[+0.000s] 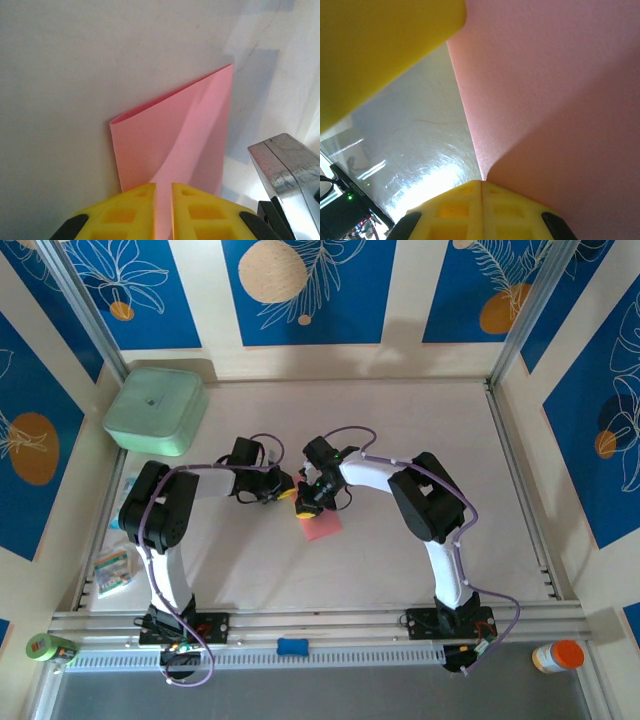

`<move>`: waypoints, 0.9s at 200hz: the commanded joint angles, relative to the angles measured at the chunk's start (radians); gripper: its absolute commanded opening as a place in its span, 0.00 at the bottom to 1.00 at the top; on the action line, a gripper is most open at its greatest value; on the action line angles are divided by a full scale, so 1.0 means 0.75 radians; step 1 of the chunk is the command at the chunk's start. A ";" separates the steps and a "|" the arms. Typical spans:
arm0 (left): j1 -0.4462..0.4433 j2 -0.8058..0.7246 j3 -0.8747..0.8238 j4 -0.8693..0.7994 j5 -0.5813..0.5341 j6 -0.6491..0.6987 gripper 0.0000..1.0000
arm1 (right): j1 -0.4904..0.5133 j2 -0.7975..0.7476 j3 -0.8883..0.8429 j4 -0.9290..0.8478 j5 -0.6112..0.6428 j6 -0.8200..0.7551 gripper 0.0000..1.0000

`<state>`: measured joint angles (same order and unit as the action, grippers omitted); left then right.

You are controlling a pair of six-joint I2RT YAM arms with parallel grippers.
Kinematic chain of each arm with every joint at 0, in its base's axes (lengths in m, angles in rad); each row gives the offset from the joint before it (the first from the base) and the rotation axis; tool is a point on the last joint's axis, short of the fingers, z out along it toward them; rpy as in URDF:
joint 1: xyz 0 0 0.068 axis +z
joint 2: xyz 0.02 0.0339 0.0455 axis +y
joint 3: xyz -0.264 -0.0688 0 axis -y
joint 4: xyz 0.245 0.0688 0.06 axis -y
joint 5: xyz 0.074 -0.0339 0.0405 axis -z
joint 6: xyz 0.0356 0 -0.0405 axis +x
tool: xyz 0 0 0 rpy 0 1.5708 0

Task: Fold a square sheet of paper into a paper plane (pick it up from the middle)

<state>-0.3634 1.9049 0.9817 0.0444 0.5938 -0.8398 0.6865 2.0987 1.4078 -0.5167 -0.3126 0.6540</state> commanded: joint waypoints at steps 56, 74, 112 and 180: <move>-0.008 0.039 0.028 -0.218 -0.150 0.061 0.13 | -0.005 0.005 -0.018 -0.053 -0.049 -0.061 0.00; -0.008 0.043 0.035 -0.247 -0.164 0.066 0.12 | 0.000 -0.007 -0.034 -0.063 -0.059 -0.070 0.00; -0.008 0.053 0.033 -0.253 -0.171 0.064 0.12 | 0.017 -0.044 -0.099 -0.069 -0.072 -0.080 0.00; -0.008 0.066 0.035 -0.255 -0.174 0.063 0.12 | 0.055 -0.141 -0.235 -0.066 -0.088 -0.087 0.00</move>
<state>-0.3653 1.9087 1.0111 -0.0673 0.5304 -0.8101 0.7071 2.0319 1.2781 -0.4896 -0.3489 0.6086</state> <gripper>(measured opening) 0.119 0.041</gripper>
